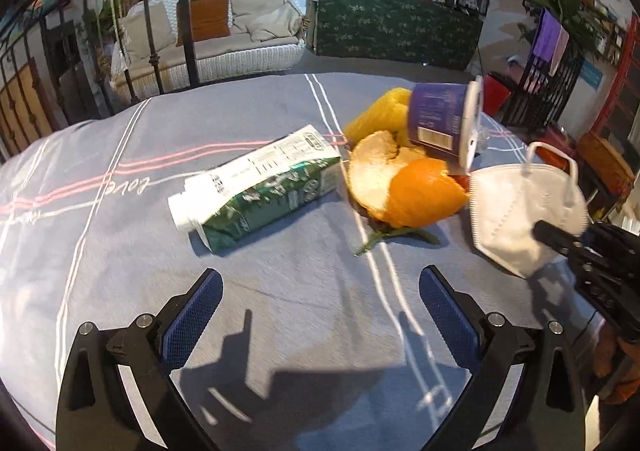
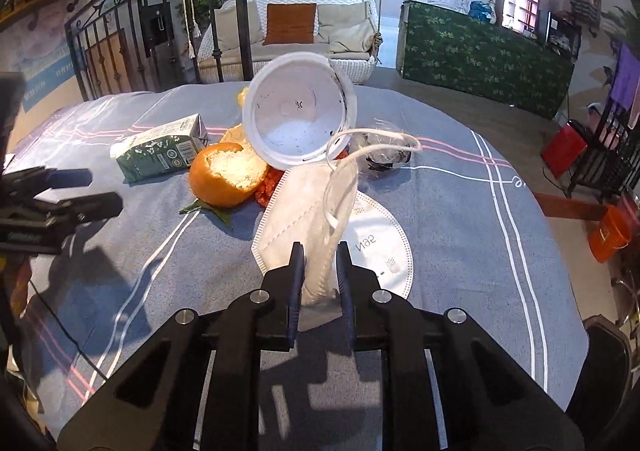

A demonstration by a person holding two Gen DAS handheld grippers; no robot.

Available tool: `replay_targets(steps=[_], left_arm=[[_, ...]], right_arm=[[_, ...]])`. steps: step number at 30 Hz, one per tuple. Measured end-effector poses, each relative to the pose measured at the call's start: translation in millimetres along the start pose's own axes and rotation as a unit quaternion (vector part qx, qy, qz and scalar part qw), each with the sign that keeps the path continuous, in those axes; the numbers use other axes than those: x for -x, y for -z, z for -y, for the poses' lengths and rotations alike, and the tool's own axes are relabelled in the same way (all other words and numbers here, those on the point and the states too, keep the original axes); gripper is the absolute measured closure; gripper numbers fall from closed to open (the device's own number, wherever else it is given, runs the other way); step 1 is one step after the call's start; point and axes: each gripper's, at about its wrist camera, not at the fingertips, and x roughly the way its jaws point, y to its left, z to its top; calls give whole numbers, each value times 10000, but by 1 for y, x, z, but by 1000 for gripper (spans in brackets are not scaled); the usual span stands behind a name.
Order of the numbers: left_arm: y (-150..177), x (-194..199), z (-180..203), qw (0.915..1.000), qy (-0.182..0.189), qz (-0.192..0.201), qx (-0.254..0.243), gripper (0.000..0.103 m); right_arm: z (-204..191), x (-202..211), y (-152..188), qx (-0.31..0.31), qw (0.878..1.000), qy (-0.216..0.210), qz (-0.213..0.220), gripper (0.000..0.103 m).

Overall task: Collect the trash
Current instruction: 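Grasp the white face mask with the right tool, then grasp the green-and-white milk carton with the left tool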

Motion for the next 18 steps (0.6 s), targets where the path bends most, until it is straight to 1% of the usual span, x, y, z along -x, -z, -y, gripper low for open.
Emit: replay_targets(steps=[3,6,8,12,15,17,18], left_arm=[[-11,-7,-13,9998,-42,-53,-179,6],[-25,-17,-23,9984,-193,-107,-528,6],[-34,-29,-23,9958,-208,-318,-827,6],[-44,-53,-15,9864,-324,-698,-1450,6],[-51,-66,-11,9786,-518,-793,-1828,6],[-54,-71,-9,9744,-558,-841,-2011,6],[-56,-74,-8,9725,-515,-901,-2085,6]], right_arm=[[2,8,2,-62,10000,-36,48,85],[4,12,2,-120,9999,-60,59,85],[4,14,3,-197,9997,-96,65,85],[7,17,5,-294,9995,-128,60,85],[7,17,7,-341,9993,-133,34,85],[8,16,8,-408,9990,-153,9,85],[9,16,8,-438,9989,-167,2,85]])
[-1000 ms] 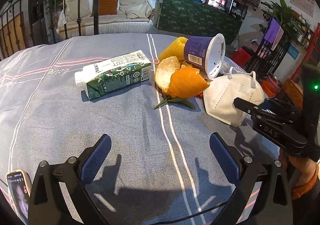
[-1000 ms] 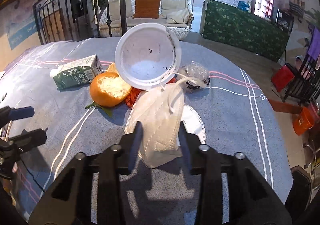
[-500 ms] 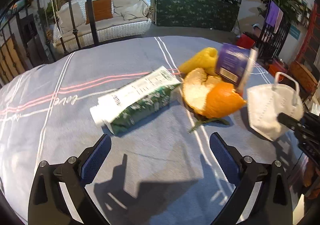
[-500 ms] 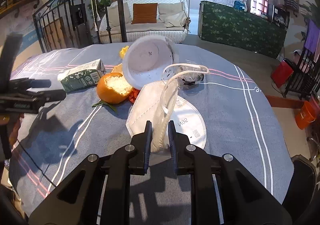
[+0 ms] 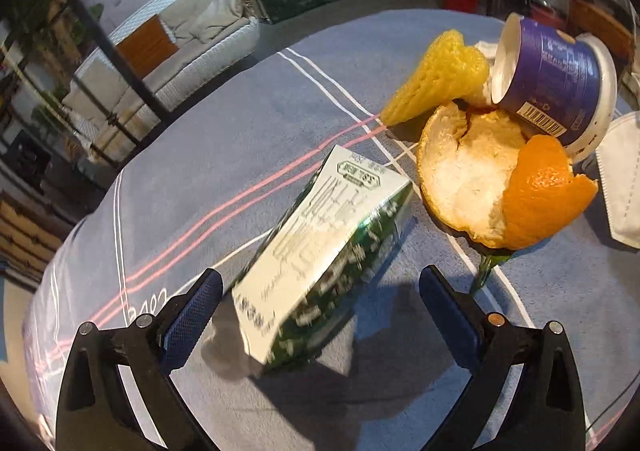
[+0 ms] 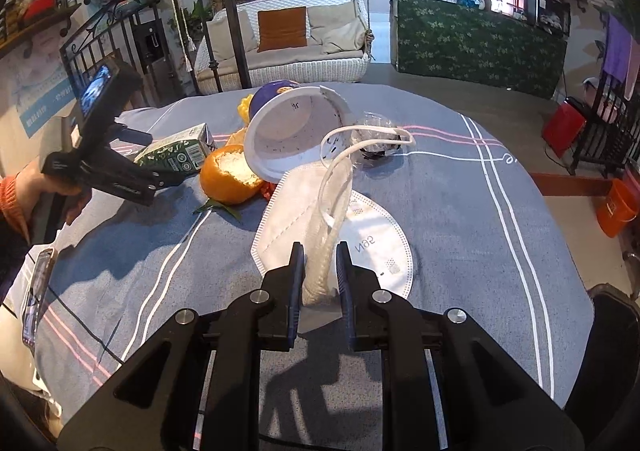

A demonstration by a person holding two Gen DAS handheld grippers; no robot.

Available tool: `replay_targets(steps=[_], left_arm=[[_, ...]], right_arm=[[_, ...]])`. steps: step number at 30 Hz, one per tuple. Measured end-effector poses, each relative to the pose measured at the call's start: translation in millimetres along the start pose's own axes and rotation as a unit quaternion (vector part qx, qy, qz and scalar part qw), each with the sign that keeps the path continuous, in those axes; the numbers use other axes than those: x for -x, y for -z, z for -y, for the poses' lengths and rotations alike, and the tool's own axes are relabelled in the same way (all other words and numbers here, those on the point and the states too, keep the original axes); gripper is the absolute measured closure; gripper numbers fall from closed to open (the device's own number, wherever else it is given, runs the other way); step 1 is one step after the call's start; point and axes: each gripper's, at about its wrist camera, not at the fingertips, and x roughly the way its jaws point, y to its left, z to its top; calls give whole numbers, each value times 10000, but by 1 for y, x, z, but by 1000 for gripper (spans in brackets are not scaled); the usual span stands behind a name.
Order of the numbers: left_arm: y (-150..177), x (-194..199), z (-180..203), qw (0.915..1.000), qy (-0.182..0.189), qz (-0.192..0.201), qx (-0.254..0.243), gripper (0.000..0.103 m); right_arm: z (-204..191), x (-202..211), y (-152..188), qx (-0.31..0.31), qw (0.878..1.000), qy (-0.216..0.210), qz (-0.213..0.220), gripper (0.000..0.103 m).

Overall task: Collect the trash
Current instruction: 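Grasp the green-and-white milk carton with the left tool, then carry the carton to the black bin while the right tool releases the mask inside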

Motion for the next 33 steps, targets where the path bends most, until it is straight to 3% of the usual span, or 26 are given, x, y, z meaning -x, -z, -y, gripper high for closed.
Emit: replay_targets(steps=[6,11,13,14,26,33], left_arm=[[-9,-23,-10,9993,103,-323,123,15],[-11,-25,-20,9973,450,-258,526,26],[-9,-23,-24,9961,520,-206,688,48],[-8,-22,-24,9954,556,-195,757,52],[31,13,-18,9890,663,242,1300,53],[62,55,-1,9840,749,653,1477,53]], right_arm=[[3,-1,-3,-133,9999,-39,-11,85],[2,1,0,-160,9999,-52,6,85],[4,2,1,-176,9998,-56,18,85],[3,2,2,-189,9998,-54,27,85],[2,25,9,-244,9995,-39,220,85],[6,45,21,-322,9990,-79,300,85]])
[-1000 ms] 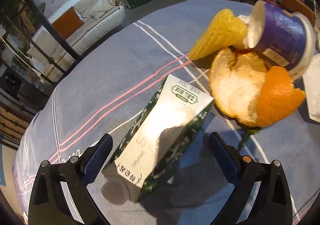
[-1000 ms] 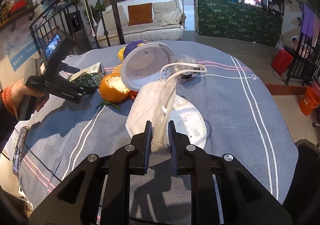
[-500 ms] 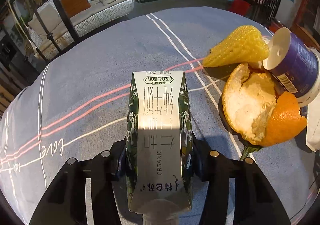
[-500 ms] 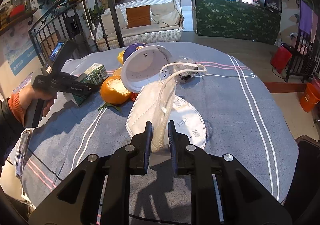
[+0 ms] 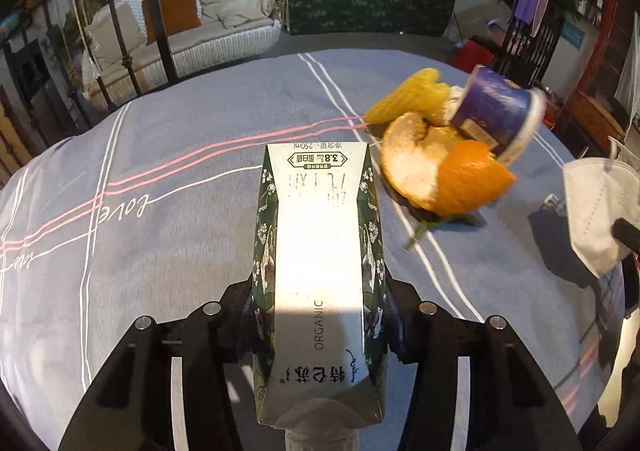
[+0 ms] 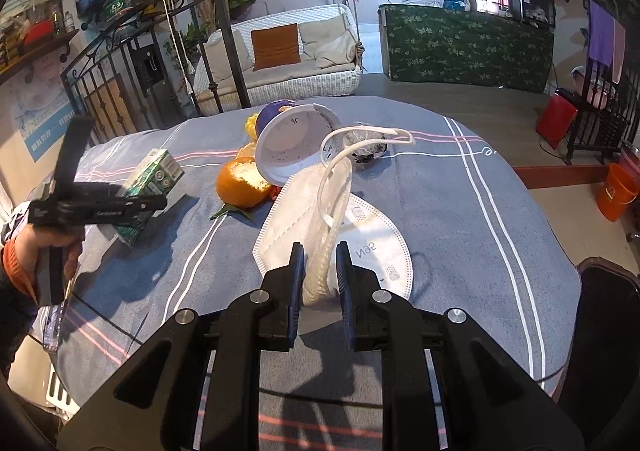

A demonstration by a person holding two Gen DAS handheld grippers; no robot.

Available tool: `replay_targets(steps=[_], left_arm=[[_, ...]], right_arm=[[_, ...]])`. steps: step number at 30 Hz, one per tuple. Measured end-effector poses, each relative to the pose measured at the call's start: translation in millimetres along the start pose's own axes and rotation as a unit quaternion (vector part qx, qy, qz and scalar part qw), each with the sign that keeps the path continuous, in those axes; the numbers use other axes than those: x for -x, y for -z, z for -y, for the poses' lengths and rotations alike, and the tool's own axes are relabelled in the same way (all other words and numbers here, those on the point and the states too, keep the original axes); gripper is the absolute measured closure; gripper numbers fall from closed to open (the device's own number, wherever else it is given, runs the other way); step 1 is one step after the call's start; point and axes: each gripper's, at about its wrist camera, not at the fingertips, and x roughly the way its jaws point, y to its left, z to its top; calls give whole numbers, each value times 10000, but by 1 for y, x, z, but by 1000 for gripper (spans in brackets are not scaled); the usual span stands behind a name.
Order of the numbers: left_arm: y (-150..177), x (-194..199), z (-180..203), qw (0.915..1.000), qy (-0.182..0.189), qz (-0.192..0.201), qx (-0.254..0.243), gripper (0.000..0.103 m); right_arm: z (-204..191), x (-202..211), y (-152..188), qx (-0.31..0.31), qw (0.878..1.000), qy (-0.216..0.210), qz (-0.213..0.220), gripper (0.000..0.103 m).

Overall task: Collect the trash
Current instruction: 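Carry the carton to the black bin while the right tool releases the mask inside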

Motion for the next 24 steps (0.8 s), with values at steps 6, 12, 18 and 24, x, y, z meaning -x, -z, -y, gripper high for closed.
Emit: replay_targets(steps=[6,12,18,24], left_arm=[[24,28,34,9992,179,348,61,53],[35,38,73,9976,410,557,48,53],[43,38,101,9951,742,636,162,53],[50,41,130,9926,912,788,124,53]], right_arm=[[2,18,10,-9,10000,41,57,85],[13,36,22,-119,9997,138,132,85],[31,52,32,-323,9987,336,194,85],[56,72,44,-593,9960,598,292,85]])
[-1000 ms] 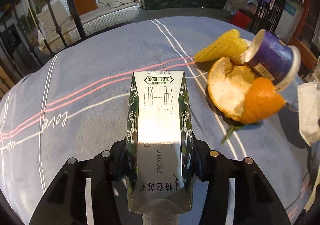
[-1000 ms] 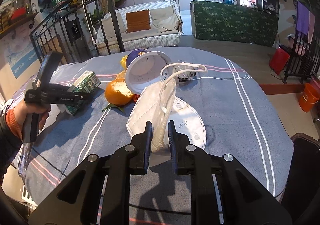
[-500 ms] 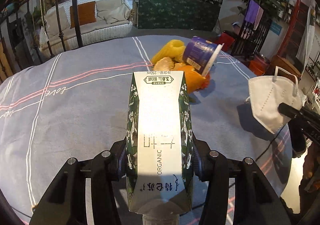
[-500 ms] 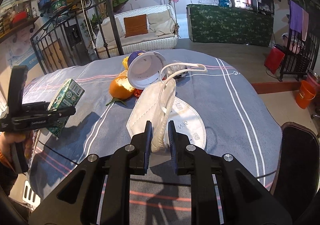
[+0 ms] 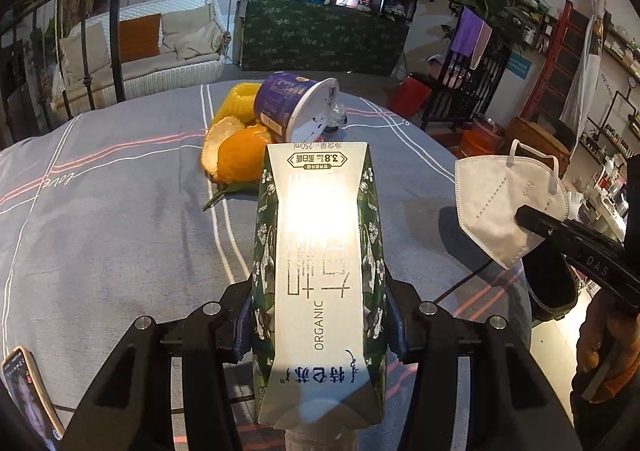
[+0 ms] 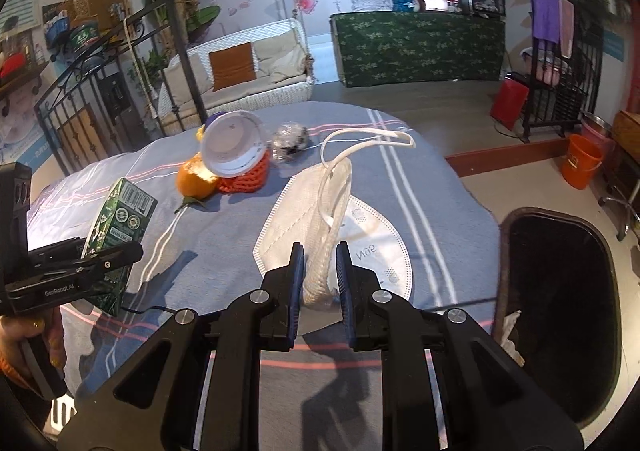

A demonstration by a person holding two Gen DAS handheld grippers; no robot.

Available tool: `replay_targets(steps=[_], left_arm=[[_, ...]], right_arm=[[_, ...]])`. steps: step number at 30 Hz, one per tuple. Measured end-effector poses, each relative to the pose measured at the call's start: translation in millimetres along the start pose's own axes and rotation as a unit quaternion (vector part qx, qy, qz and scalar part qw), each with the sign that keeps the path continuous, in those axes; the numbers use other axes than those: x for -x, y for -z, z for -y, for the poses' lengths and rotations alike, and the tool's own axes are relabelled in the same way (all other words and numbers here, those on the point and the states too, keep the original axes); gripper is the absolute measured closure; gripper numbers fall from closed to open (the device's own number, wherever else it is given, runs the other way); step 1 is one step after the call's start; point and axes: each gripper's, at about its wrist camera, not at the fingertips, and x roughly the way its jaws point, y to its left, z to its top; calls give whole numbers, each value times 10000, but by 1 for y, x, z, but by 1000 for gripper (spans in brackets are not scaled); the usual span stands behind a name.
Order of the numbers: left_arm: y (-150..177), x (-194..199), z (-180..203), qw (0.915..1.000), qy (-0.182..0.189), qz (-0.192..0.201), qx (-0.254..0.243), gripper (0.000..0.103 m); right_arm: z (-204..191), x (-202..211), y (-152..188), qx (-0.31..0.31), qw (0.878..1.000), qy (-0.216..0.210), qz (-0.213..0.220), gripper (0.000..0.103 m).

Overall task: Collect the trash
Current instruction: 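Carry the carton to the black bin while the right tool releases the mask inside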

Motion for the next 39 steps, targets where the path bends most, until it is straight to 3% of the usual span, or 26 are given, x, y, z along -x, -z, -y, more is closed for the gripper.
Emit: replay_targets(steps=[5,11,19,29,30,32,33,34,36,39], left_arm=[[-3,0,20,9995,264,141,73,53],[-6,-8,59,9980,584,221,-132,53],[-11,-18,96,9946,973,230,-280,53],[-12,-30,124,9917,1214,118,-409,53],[-13,-31,126,9914,1244,104,-405,53],[-13,-32,129,9908,1285,86,-413,53],[-14,-32,132,9906,1293,84,-441,53],[-14,-33,134,9904,1301,85,-463,53],[-16,-34,139,9895,1348,63,-514,53],[-16,-37,149,9881,1425,30,-571,53]], right_arm=[[32,26,4,-93,9978,579,297,85],[86,45,11,-400,9910,1233,324,85],[155,42,38,-1163,9763,1823,-20,85],[208,-2,79,-1723,9614,2035,-682,85],[213,-5,83,-1790,9597,2045,-722,82],[220,-9,88,-2007,9545,2075,-751,61],[222,-7,90,-2136,9524,2056,-712,34],[224,-5,91,-2259,9503,2044,-636,16],[225,3,93,-2451,9474,2012,-430,15],[224,5,92,-2427,9457,2099,-516,15]])
